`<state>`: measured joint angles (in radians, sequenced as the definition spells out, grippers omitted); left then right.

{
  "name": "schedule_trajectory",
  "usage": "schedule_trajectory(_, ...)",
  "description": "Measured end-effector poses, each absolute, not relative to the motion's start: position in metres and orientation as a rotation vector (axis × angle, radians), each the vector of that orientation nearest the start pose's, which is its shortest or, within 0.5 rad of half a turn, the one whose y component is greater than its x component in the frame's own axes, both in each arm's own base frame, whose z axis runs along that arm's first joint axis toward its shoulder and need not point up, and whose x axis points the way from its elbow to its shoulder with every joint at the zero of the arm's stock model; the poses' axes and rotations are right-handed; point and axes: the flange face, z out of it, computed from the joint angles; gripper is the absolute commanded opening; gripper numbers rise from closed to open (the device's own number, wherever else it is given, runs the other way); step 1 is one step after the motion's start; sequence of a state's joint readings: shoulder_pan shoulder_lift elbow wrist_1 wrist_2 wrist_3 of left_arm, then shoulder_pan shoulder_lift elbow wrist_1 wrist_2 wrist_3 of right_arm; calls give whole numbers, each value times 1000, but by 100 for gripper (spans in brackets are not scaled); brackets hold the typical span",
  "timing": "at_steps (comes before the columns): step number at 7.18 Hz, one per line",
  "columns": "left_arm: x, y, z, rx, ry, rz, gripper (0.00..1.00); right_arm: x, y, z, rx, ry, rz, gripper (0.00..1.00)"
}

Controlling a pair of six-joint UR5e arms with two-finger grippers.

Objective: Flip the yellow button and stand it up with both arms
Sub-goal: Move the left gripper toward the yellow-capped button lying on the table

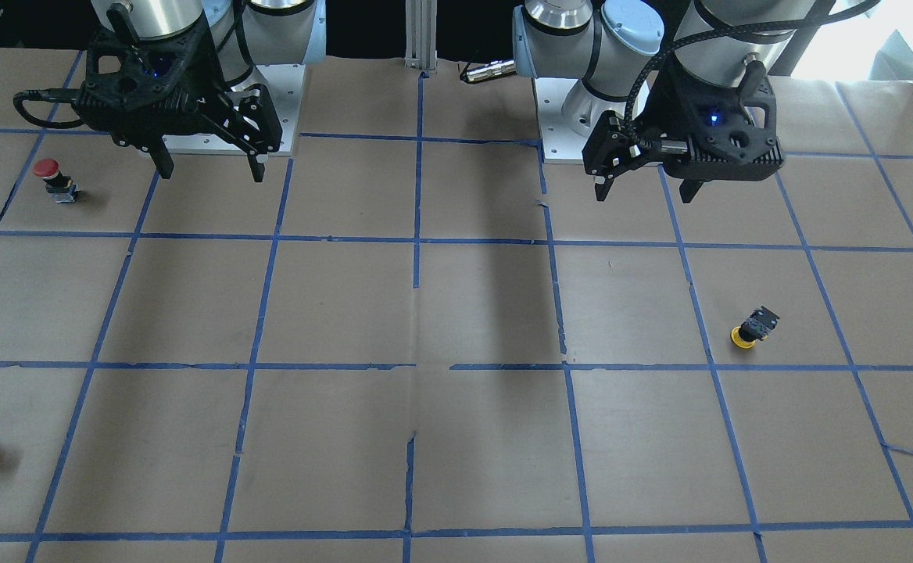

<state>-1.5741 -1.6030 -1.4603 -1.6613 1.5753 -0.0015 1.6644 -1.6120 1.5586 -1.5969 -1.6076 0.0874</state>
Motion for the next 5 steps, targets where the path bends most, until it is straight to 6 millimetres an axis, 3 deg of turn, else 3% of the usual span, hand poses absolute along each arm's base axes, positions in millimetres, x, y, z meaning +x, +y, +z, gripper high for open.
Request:
schedule_trajectory(3,-128,-503,512,48,3132,37,99,174,-467,517,-7,3168,-133,100)
schedule_trajectory(5,-94,-508,497,226,3122,88,99,174,-467,517,-7,3168,-133,100)
